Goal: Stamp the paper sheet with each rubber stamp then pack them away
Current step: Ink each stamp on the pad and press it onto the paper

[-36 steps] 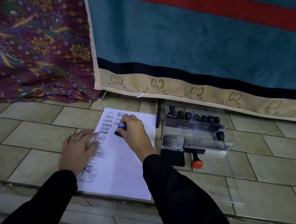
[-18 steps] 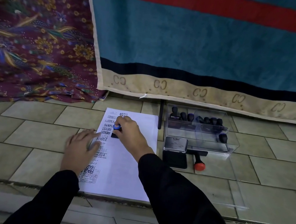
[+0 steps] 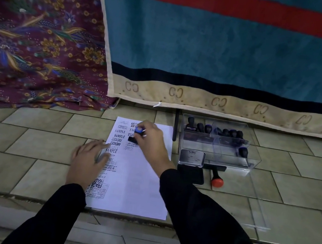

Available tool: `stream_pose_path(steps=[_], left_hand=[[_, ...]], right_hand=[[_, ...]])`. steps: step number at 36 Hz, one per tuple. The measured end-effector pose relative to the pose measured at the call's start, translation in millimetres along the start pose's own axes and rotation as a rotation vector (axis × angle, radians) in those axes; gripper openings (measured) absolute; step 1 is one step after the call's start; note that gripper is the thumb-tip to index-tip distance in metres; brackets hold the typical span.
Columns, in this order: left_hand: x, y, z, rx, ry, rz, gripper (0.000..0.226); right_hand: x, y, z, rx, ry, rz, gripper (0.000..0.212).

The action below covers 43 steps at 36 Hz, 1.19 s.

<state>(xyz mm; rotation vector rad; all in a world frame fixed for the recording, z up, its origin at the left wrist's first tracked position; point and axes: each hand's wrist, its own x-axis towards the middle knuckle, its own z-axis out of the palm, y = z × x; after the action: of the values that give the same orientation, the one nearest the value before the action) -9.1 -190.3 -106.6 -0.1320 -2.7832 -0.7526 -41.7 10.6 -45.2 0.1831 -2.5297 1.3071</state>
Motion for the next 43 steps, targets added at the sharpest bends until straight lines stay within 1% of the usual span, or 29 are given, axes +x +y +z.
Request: stream_pose_path(steps=[2,5,8,12,16,20,27,38,43], left_hand=[[0,0,0,-0.002,-0.002,0.002,0.040],[0,-1,1,-0.002,-0.002,0.003,0.040],[0,-2,1,-0.002,-0.003,0.004,0.040],[0,-3,2,-0.006,-0.005,0.009,0.039],[0,-3,2,-0.012,-0.004,0.004,0.040],[0,-2,2,-0.014,-0.002,0.003,0.040],[0,-2,2,-0.009,-0.002,0.005,0.041],[-1,-2,2,-0.019,-0.004,-0.001,0.040],[-1,-1,4,-0.009,0.001,-0.009,0.029]], right_hand=[[3,3,-17,0.030,0.079,0.018,0.015],[1,9,-45,0.023,0.196,-0.026,0.018],[-9,15,-73,0.044,0.233,-0.032,0.021],[-39,29,-106,-0.004,0.230,-0.021,0.034],[-76,47,-128,-0.147,0.222,-0.044,0.021],[-96,56,-136,-0.205,0.175,-0.050,0.020],[-101,59,-133,-0.214,0.114,-0.037,0.025],[-103,58,-124,-0.229,0.119,-0.006,0.021],[-103,57,-123,-0.221,0.120,0.025,0.019]])
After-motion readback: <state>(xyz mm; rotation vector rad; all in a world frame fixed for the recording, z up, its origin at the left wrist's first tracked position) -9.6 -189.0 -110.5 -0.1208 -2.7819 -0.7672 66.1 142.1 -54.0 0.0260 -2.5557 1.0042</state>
